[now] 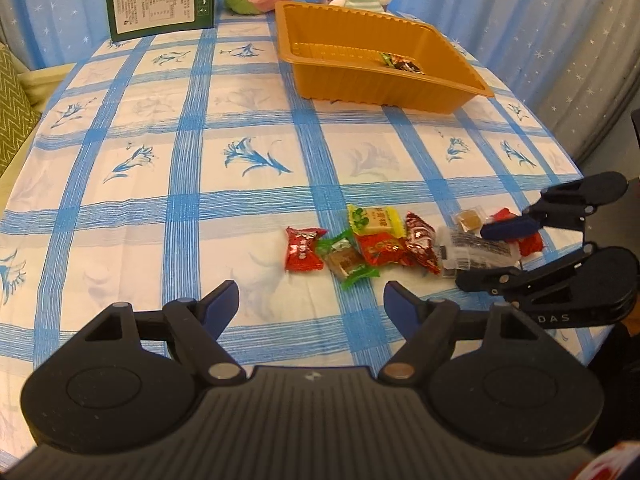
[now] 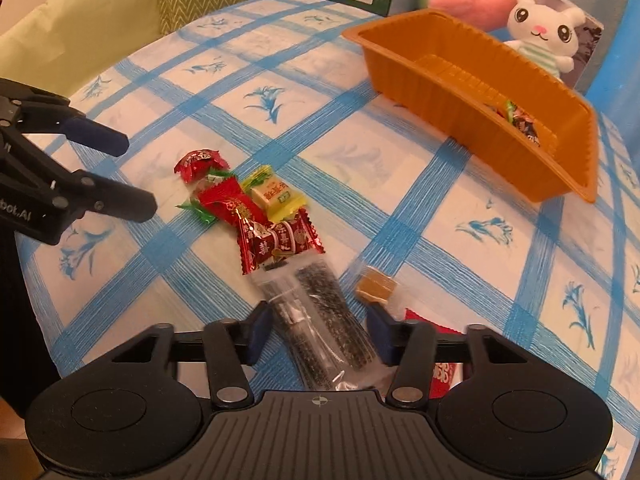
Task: Organize snacks
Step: 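Grasp the clear pack of dark sticks with the right gripper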
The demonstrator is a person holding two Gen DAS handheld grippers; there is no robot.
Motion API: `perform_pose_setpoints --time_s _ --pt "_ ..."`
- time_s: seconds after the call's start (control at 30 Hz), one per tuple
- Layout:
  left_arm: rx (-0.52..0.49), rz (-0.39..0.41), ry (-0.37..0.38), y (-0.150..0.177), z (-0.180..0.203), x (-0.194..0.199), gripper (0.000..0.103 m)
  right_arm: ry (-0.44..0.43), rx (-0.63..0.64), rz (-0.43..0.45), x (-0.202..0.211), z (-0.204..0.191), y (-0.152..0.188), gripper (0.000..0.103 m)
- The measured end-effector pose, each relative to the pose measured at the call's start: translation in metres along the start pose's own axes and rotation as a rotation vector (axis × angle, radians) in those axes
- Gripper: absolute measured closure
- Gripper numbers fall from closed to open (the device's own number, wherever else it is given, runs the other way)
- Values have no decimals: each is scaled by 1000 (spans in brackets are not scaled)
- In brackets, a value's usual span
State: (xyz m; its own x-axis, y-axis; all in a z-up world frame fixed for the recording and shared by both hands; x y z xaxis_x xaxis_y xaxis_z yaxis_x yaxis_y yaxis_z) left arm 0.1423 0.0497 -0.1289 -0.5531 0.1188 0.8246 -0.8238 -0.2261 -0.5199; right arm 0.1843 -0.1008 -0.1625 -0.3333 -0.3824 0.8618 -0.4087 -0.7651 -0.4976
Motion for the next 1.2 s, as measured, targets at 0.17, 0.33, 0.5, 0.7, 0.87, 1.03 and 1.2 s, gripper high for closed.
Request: perform_pose_setpoints --time_s 0.17,0.33,0.5,0.7,0.87,1.03,1.2 --pt "17 10 3 -5 -5 -7 31 -18 -67 6 5 -4 3 64" --pt "53 38 5 -15 -11 -15 45 -26 -232 33 14 -4 8 65" --pt "50 56 -13 -24 -14 -27 65 30 -307 64 19 -6 12 65" --pt "5 37 -3 -26 -12 -42 78 59 -268 83 18 -10 14 64" --pt "-47 33 -13 -26 -8 -45 82 74 -233 67 11 -12 15 63" --pt "-62 31 -26 -23 -7 -43 86 88 -231 82 11 -13 17 63" --pt "-14 50 -37 -20 -9 -33 87 116 -262 91 17 -14 20 65"
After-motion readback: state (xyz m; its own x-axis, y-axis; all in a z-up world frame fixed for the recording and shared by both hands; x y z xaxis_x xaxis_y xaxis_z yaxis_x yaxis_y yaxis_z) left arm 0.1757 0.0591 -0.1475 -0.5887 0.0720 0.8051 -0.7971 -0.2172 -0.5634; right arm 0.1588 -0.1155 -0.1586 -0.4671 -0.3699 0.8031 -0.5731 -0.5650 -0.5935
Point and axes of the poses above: each gripper's, at about its wrist camera, not at the fingertips, and x roughly against the way its jaws point, z to its right, y to its underside, the point moved 9 cm from there along -x, roughly the way its jaws point, and after that the axes turned 10 degrees about x, right-handed, at the moved point
